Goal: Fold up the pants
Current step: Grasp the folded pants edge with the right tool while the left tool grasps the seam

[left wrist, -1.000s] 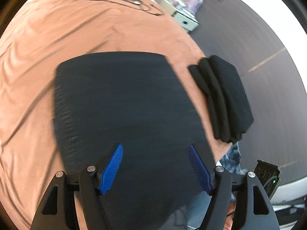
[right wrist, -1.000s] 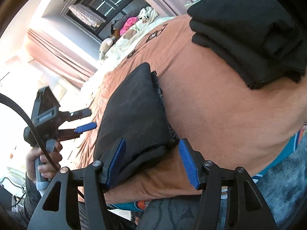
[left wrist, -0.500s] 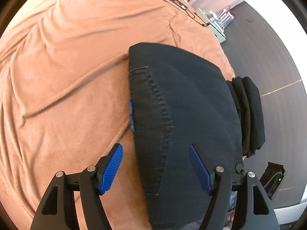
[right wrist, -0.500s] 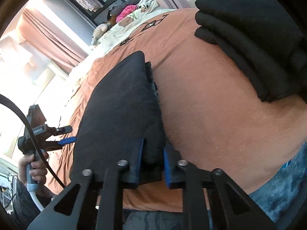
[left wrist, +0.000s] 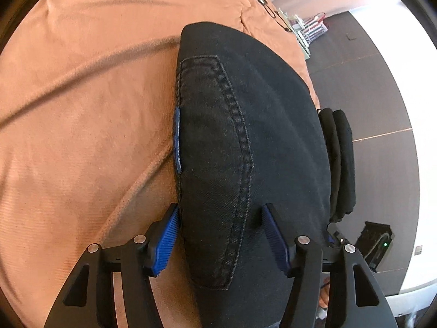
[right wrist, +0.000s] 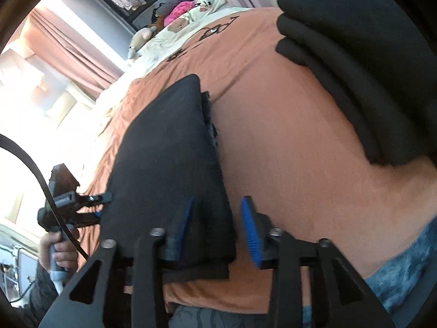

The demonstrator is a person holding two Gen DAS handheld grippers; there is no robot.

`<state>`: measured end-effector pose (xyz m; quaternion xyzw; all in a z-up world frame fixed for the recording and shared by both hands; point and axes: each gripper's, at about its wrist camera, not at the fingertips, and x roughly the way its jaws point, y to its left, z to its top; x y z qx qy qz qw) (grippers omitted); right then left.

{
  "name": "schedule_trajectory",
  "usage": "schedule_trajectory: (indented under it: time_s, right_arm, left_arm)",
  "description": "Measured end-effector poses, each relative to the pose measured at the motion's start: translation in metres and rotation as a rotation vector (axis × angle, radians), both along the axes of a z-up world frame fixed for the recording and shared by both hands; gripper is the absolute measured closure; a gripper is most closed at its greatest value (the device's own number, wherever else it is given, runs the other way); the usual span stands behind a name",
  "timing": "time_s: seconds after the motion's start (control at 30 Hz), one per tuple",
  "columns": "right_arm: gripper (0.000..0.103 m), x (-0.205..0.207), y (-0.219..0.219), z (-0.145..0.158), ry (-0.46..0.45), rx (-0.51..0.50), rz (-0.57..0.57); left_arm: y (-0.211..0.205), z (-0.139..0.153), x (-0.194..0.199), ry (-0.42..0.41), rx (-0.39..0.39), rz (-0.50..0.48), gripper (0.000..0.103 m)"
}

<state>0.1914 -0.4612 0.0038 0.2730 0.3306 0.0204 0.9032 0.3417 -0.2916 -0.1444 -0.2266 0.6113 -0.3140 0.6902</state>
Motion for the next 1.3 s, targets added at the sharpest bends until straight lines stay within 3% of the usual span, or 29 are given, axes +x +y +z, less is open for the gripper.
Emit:
schedule_trajectory:
  time_s: [0.07,0.23,0.33,0.4,0.43,0.5,0.77,1.3]
  right_arm:
    - [0.049,0.01,-0.003,-0.001,-0.001,0.019,0.028]
    - [0.049,0.033,-0.007,-0.015,0.059,0.036,0.091]
    - [0.049,0.036,-0.009,-0.021,0.051,0.042,0.114]
    - [0.057,0.035,-0.013,-0.025,0.045,0.079,0.118]
    - [0.069,0.035,-0.014,-0.027,0.041,0.108,0.129]
    - [0.069,0.035,-0.011,-0.025,0.039,0.106,0.13]
    - [0.077,0.034,0.008,-0.021,0.033,0.104,0.126]
    - [0.077,0.073,0.074,-0.033,0.044,0.126,0.21]
  left_arm:
    - [0.002,-0.005,-0.002,0.013,-0.025,0.005,0.04]
    - [0.002,-0.009,-0.01,0.008,-0.049,-0.002,0.04]
    - [0.0,-0.006,-0.011,-0.017,-0.022,-0.014,0.05]
    - [0.002,-0.001,-0.012,-0.034,-0.019,-0.013,0.062]
    - [0.004,0.001,-0.012,-0.042,-0.022,-0.012,0.069]
    - [0.008,0.007,-0.012,-0.056,-0.036,-0.007,0.074]
    - [0.029,0.023,-0.006,-0.074,-0.042,0.01,0.077]
    - [0.115,0.041,-0.013,-0.094,0.013,0.096,0.077]
